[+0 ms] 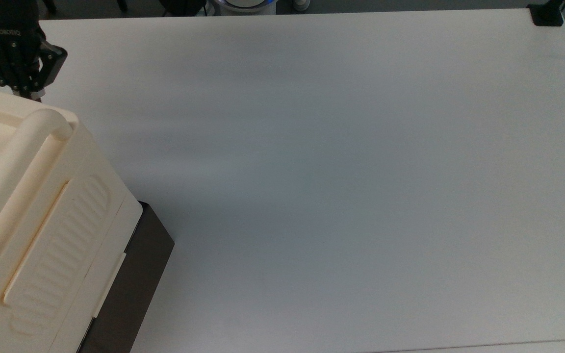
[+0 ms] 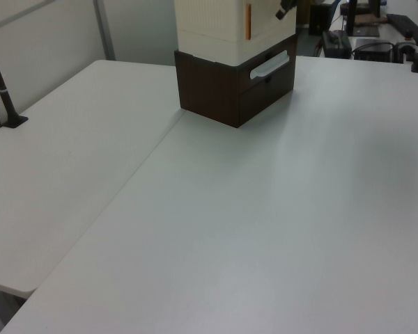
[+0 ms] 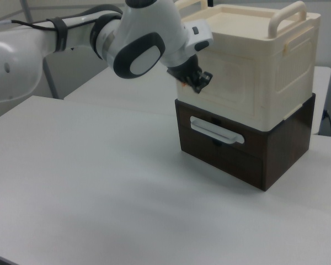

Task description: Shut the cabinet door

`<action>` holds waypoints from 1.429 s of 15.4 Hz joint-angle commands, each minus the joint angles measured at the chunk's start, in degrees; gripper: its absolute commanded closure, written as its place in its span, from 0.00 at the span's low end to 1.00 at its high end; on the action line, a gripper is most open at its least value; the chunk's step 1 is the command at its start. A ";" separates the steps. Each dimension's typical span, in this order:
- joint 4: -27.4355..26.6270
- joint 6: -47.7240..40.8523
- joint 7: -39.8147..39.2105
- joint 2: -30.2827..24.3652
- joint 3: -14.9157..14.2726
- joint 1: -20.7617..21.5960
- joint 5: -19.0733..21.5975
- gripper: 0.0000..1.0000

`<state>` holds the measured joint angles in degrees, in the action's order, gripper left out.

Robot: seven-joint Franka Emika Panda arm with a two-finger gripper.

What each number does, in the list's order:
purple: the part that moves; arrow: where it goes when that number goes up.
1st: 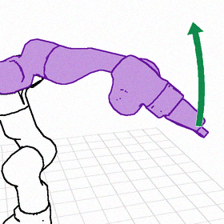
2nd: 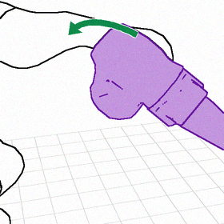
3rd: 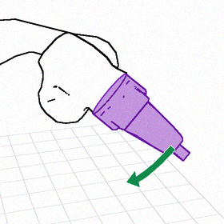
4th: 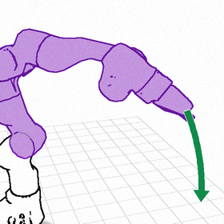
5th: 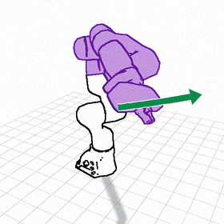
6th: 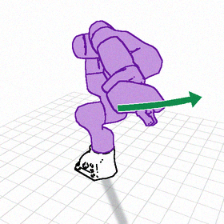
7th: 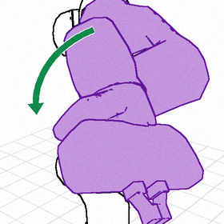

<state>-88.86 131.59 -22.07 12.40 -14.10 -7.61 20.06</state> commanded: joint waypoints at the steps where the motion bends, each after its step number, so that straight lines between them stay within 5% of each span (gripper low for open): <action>1: -0.97 -14.39 -4.99 -4.66 0.13 -0.12 -3.79 1.00; 3: -0.88 -22.74 -7.19 -6.86 0.13 -0.21 -4.76 0.86; 6: -0.71 -33.31 -6.76 -10.11 0.13 -0.13 -4.85 0.26; 9: -0.44 -40.60 -4.31 -13.45 0.39 0.40 -5.03 0.00; 14: -0.44 -48.70 0.16 -16.71 3.03 3.38 -6.95 0.00; 17: -0.53 -48.80 6.76 -17.24 3.03 8.74 -12.66 0.00; 22: -0.79 -43.45 9.41 -16.71 3.03 9.90 -13.99 0.00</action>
<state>-88.43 84.19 -13.81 -3.76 -10.54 2.02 7.78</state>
